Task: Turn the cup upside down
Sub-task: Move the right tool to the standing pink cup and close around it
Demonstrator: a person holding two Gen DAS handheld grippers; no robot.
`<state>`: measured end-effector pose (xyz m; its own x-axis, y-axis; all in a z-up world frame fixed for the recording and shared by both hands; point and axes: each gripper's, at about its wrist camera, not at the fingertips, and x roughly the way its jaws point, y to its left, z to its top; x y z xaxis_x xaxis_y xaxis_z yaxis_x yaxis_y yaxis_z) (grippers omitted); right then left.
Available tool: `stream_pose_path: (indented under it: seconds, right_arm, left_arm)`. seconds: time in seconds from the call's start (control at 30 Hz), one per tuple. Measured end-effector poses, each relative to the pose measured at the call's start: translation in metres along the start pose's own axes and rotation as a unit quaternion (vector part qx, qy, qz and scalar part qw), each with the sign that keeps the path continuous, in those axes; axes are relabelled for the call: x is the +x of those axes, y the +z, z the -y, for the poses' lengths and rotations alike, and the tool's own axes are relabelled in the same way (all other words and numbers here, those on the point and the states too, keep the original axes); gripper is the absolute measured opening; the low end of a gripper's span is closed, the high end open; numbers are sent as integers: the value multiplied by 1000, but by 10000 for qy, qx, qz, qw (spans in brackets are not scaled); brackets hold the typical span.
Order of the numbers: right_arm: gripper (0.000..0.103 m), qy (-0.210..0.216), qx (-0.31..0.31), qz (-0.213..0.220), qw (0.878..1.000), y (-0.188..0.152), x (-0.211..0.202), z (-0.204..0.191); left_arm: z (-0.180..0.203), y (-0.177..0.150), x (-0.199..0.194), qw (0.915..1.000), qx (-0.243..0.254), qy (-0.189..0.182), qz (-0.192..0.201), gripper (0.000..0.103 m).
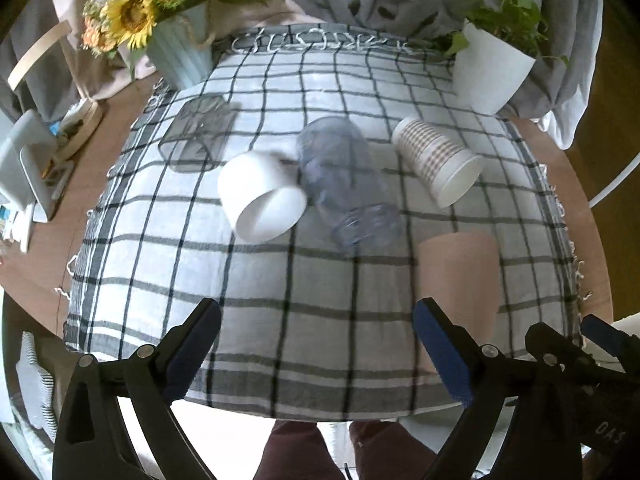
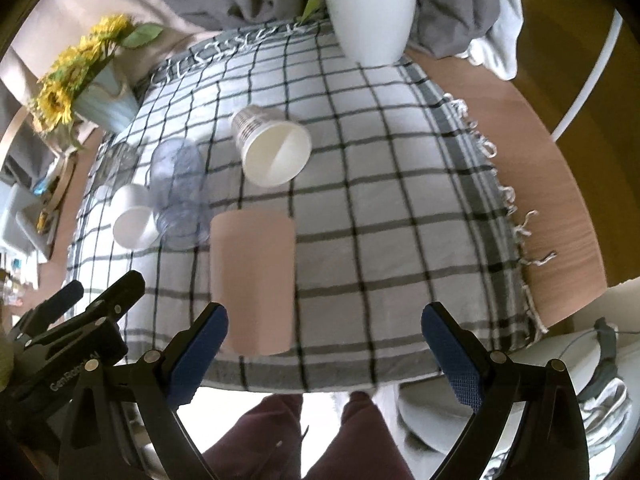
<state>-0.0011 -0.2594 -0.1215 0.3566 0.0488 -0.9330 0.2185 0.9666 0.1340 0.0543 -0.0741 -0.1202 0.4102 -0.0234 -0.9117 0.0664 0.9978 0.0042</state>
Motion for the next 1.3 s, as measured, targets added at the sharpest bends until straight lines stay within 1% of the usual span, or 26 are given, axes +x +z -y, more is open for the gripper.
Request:
stream_pose_path:
  seconds: [0.13, 0.4, 0.57, 0.7, 0.97, 1.17, 1.2, 1.23, 1.3]
  right_arm:
    - [96, 195, -32, -208, 9996, -4, 10, -9]
    - [91, 323, -104, -580, 9977, -11, 32, -26]
    - [88, 365, -91, -779, 9963, -16, 48, -34]
    - [83, 427, -46, -933, 9947, -19, 60, -40]
    - [78, 313, 104, -900, 9954, -20, 73, -41]
    - [69, 458, 175, -885, 9949, -20, 77, -40]
    - [63, 519, 178, -871, 9947, -20, 77, -40]
    - [62, 562, 171, -861, 9946, -21, 76, -41]
    - [62, 516, 147, -801, 9953, -21, 73, -42]
  left_arm:
    - [-10, -6, 4, 9999, -15, 46, -102, 98]
    - [-23, -17, 13, 9994, 43, 144, -316, 98]
    - [-31, -23, 23, 9988, 51, 87, -470, 98]
    - [-35, -25, 28, 9986, 92, 104, -504, 98]
    - [-34, -23, 32, 9984, 279, 46, -498, 98]
    - [-29, -18, 33, 9981, 390, -2, -478, 98]
    - [-29, -17, 33, 9981, 412, 1, -469, 98]
    - [-28, -16, 33, 9980, 437, 8, -453, 98]
    - [-26, -14, 32, 9979, 491, 12, -428, 98]
